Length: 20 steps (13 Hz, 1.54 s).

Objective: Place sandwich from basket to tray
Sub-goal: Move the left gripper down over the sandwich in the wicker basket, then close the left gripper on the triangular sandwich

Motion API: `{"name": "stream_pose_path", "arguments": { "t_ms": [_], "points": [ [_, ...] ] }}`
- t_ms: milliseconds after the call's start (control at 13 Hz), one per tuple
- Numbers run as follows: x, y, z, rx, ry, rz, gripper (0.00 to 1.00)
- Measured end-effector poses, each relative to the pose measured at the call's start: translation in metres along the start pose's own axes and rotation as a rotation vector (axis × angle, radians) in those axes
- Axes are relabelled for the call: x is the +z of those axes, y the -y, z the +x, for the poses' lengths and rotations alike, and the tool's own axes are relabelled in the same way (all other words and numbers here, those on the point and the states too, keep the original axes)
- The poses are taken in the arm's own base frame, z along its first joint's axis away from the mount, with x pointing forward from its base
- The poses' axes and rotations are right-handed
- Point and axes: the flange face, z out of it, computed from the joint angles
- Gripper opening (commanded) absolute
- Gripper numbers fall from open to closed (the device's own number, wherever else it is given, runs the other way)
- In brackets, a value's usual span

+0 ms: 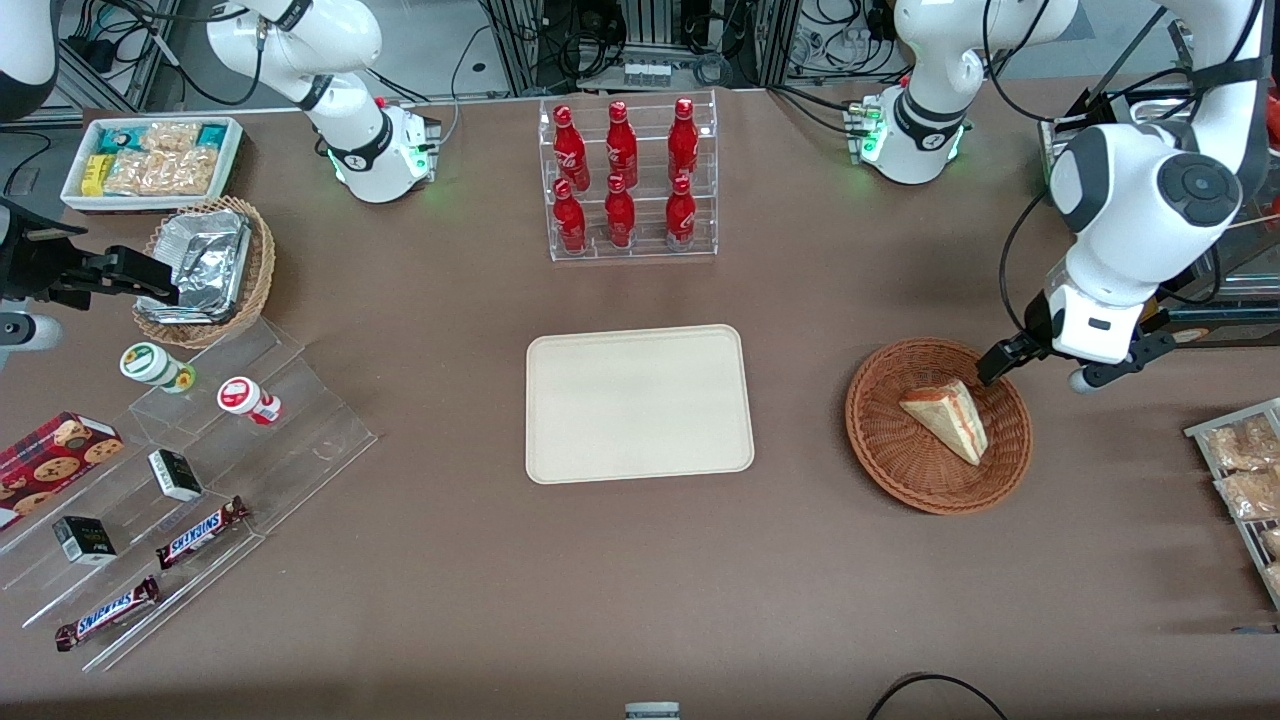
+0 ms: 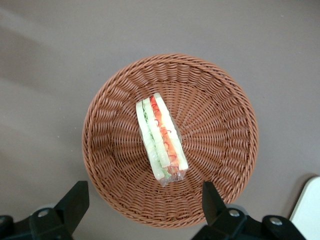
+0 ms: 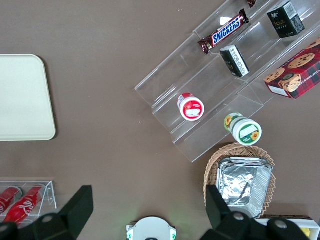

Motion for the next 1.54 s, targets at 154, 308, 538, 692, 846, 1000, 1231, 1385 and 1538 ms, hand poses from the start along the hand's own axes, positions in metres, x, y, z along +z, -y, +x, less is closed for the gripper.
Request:
{"name": "stream_pose_path", "arguments": {
  "t_ms": [154,308,538,692,846,1000,1231,1385,1538],
  "points": [
    [0.019,-0.005,0.000,-0.052,-0.012,-0.008,1.00],
    [0.045,-0.017,-0.003,-0.084,-0.019,-0.018,1.00],
    [0.077,-0.021,-0.007,-0.099,-0.021,-0.022,1.00],
    [0.099,-0.017,-0.014,-0.102,-0.043,-0.038,1.00],
    [0.118,-0.012,-0.021,-0.106,-0.036,-0.034,1.00],
    [0.129,-0.011,-0.023,-0.108,-0.033,-0.032,0.76],
    [0.139,-0.010,-0.024,-0.116,-0.026,-0.027,0.00],
    [0.136,-0.013,-0.022,-0.116,-0.033,-0.033,0.00],
    [0.128,-0.024,-0.018,-0.105,-0.036,-0.042,0.00]
  ]
}}
